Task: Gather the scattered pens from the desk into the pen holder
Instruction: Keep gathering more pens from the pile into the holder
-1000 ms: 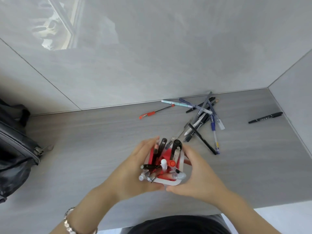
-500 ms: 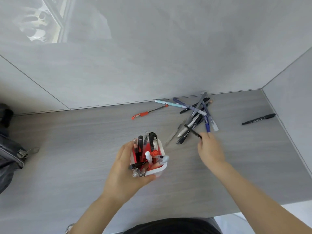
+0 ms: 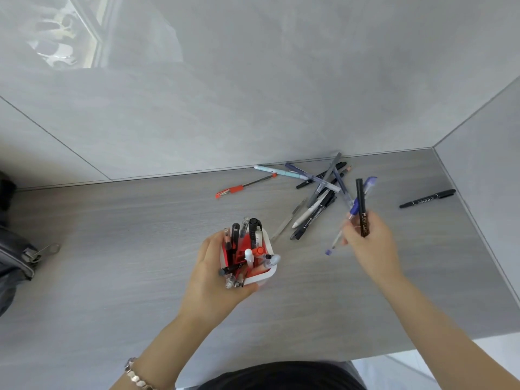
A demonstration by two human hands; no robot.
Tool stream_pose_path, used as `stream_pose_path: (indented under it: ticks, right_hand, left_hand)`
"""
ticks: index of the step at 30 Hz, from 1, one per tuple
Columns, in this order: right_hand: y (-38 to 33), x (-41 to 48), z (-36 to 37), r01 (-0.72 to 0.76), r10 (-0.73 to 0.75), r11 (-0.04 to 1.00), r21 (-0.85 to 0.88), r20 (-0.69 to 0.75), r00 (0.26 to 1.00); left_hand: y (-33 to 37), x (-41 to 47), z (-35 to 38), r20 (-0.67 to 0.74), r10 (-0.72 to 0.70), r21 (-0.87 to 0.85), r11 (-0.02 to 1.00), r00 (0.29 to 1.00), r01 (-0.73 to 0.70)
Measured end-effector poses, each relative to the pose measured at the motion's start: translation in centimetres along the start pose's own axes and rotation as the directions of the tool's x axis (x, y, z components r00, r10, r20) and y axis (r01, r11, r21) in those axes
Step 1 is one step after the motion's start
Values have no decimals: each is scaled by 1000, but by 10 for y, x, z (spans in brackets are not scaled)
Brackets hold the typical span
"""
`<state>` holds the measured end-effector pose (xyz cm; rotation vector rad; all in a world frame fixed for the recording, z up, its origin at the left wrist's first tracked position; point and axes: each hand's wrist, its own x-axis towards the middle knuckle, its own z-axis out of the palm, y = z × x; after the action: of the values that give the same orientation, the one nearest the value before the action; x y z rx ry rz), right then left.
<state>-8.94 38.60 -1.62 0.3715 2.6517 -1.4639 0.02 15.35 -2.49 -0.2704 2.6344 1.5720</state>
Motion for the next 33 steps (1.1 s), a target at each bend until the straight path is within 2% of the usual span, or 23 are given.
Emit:
stream_pose_path:
  ticks: [2, 4, 7, 10, 12, 15, 21, 24, 27, 29, 33]
  right_hand:
    - [-28, -27, 1, 68, -83, 979, 190, 71, 994]
    - [-44, -50, 12, 105, -154, 961, 254, 180, 971]
    - [-46, -66, 40, 167, -214, 972, 168, 323, 922]
    - [-43, -68, 58, 157, -185, 981, 111, 313, 932]
    - [-46, -67, 56, 212, -223, 975, 70, 325, 919]
    - [-56, -66, 38, 177, -216, 975, 134, 382, 899]
    - [-53, -65, 11, 167, -270, 937, 306, 334, 903]
    - [-54, -61, 9, 20, -181, 876, 482, 290, 940]
    - [-60, -62, 10, -99, -99, 742, 663, 254, 962]
    - [-66, -65, 12, -45, -141, 702, 711, 200, 970]
    - [-76, -72, 24, 193, -293, 743, 640, 52, 955]
  left_hand:
    - [-2, 0, 2, 11, 0, 3, 1000, 1000, 0]
    - [-3, -1, 4, 17, 1, 7, 1000, 1000, -1]
    - [-5, -2, 6, 27, 18, 10, 1000, 999, -18]
    - [-5, -3, 5, 47, 23, -3, 1000, 999, -23]
    - [-7, -5, 3, 41, 11, -19, 1000, 999, -10]
    - [-9, -8, 2, 41, 6, -21, 1000, 999, -5]
    - [-8, -8, 1, 53, 1, -42, 999, 999, 1]
    - [-9, -8, 1, 47, 5, -49, 999, 999, -2]
    - [-10, -7, 1, 49, 5, -42, 999, 999, -3]
    - [-11, -6, 2, 43, 2, -37, 999, 999, 0]
    - [-12, -6, 1, 48, -6, -26, 1000, 999, 7]
